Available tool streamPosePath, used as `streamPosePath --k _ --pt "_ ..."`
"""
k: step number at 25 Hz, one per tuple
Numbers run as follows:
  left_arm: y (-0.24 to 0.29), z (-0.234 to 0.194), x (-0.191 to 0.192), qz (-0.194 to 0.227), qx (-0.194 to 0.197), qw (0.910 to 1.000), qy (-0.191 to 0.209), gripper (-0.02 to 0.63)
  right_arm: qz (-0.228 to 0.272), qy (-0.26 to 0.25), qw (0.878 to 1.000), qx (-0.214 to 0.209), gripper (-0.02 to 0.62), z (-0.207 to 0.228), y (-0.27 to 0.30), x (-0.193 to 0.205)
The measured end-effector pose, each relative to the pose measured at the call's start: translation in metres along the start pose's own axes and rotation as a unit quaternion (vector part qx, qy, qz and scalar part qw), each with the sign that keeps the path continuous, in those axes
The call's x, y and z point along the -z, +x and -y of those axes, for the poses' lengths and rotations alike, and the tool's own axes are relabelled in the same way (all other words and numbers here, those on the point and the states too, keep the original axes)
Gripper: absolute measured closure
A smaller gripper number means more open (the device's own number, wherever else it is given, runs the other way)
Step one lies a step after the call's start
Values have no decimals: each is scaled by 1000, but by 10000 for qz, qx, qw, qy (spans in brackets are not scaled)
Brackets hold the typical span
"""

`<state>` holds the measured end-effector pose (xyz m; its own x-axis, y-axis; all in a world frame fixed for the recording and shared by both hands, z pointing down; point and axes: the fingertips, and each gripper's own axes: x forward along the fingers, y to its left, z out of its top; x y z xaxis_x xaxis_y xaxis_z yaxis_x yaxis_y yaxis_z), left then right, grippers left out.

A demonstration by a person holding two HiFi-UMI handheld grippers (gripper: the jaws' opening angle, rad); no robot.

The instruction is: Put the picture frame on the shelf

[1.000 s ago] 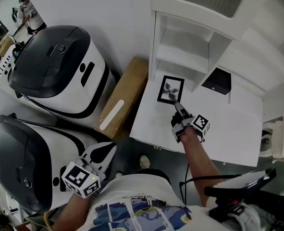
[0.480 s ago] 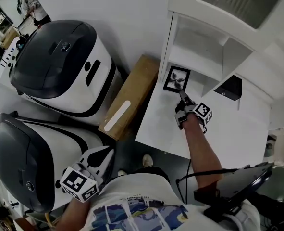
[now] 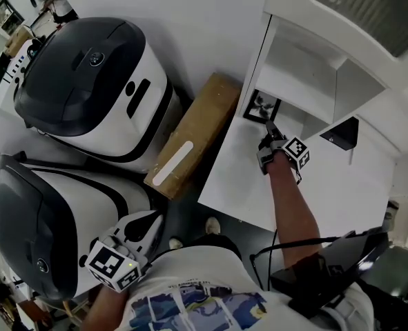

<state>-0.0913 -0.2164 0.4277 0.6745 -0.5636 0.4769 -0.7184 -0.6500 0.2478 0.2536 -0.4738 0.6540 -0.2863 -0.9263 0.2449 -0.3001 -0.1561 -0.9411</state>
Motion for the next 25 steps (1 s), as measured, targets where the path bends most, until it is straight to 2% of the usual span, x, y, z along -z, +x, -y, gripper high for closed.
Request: streamPosePath --k 6,11,19,25 --pt "-5 -9 4 -66 -176 9998 -106 594 34 -58 9998 200 514 11 16 -8" --pt "-10 -11 6 -101 -286 9995 -131 594 82 -298 9990 336 514 16 24 -14" --pt "-13 -16 7 -131 -417 9990 -120 594 121 -1130 9895 891 485 22 33 -22" --pt "-15 -16 5 -147 -461 9988 -104 594 160 -1440 9833 1101 480 29 35 -24"
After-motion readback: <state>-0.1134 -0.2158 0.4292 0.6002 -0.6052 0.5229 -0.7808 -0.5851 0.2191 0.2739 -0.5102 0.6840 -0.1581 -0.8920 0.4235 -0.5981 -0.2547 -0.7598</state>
